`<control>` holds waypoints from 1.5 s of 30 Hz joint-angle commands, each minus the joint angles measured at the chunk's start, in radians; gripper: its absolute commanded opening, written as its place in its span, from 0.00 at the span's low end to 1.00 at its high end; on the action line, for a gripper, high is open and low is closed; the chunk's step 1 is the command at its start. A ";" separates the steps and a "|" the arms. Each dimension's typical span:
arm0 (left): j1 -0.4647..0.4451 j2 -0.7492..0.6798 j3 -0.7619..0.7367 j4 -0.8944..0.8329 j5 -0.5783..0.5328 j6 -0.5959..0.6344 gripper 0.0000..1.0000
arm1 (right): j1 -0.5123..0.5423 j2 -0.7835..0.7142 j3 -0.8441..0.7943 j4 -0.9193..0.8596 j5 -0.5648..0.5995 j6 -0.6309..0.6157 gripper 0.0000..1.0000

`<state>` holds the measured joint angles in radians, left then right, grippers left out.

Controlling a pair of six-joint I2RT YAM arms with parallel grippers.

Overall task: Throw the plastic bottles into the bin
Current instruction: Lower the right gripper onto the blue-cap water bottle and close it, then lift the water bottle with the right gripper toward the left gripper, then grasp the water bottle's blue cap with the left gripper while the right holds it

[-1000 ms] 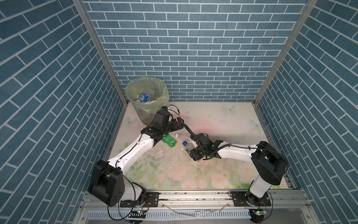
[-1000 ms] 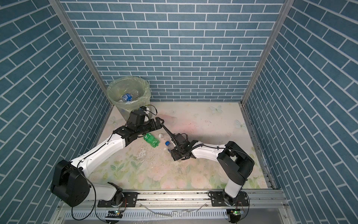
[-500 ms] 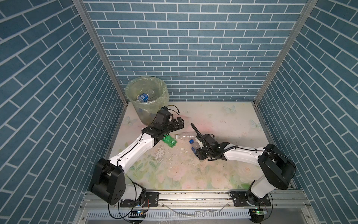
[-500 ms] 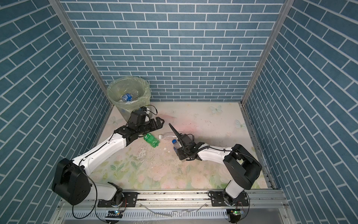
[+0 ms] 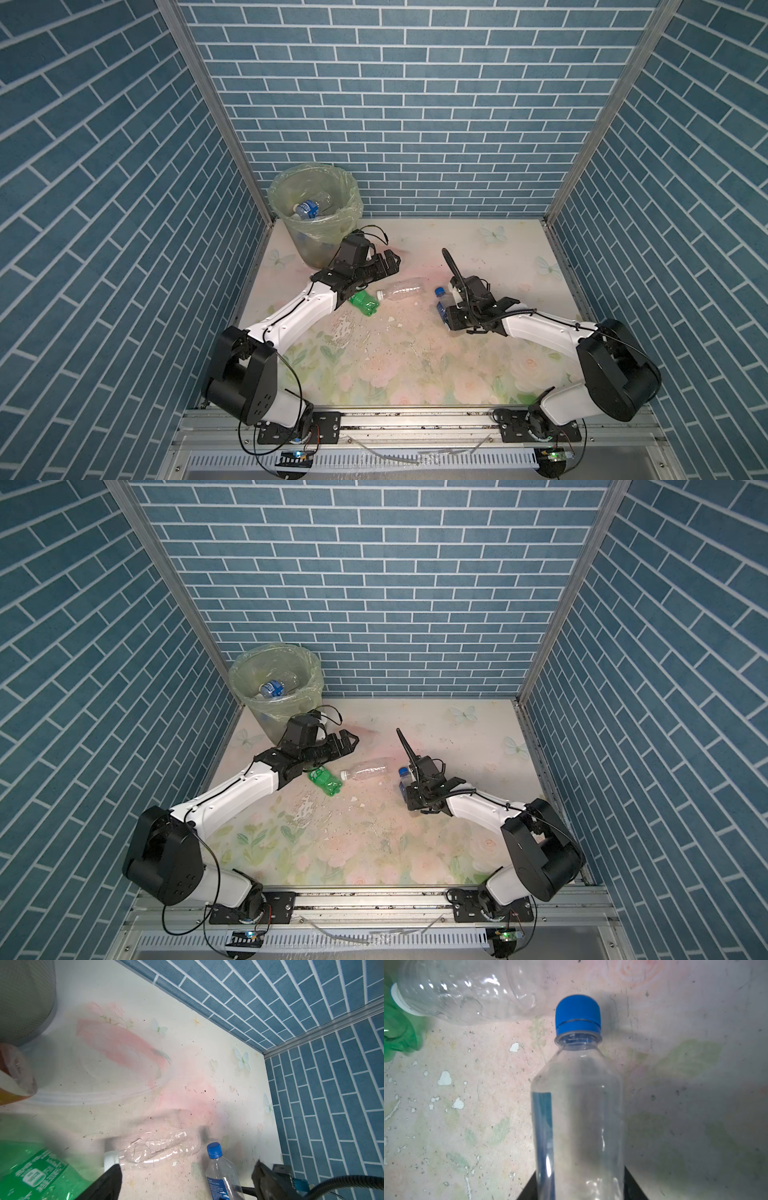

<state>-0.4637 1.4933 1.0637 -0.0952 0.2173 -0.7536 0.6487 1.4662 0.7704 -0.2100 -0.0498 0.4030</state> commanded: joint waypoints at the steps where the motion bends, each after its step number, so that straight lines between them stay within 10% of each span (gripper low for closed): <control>1: -0.012 0.041 0.058 0.047 0.052 -0.019 0.99 | -0.025 -0.045 0.014 -0.021 -0.023 -0.024 0.44; 18: -0.070 0.323 0.336 0.126 0.209 -0.116 0.98 | -0.089 -0.046 0.247 -0.069 -0.134 -0.056 0.44; 45: -0.095 0.458 0.506 0.097 0.232 -0.116 0.61 | -0.121 0.044 0.456 -0.049 -0.290 -0.069 0.43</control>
<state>-0.5476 1.9312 1.5414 0.0048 0.4435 -0.8787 0.5308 1.5185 1.1831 -0.2760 -0.3157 0.3580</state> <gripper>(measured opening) 0.614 0.435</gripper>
